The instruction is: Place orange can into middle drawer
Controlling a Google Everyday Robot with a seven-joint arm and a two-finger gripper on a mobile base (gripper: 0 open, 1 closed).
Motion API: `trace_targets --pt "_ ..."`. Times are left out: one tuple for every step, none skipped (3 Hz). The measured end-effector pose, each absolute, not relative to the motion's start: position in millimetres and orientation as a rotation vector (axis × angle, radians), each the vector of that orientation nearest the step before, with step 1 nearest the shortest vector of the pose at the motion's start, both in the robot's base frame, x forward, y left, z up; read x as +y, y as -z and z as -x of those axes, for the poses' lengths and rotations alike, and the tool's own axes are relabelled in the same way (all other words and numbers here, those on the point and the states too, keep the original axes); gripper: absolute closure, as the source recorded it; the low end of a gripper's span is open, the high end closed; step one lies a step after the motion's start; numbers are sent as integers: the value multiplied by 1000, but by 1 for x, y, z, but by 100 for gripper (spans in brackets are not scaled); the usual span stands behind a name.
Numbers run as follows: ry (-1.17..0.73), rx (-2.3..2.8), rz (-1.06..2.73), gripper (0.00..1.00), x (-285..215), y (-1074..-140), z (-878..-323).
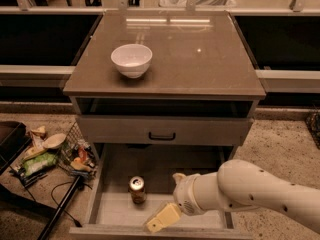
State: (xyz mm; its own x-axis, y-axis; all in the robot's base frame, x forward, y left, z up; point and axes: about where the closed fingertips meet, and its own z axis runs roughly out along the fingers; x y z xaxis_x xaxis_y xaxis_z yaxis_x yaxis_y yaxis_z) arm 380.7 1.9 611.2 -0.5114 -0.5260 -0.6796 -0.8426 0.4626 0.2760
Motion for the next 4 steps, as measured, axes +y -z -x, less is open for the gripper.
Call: trace_targets --pt "-692 2192 1178 0 -27 -636 -389" --pt "-514 2219 1256 0 -62 -675 -405" --pt "-353 2314 1338 0 -98 -710 -430" --pt "-205 2416 1429 0 -126 -733 -454"
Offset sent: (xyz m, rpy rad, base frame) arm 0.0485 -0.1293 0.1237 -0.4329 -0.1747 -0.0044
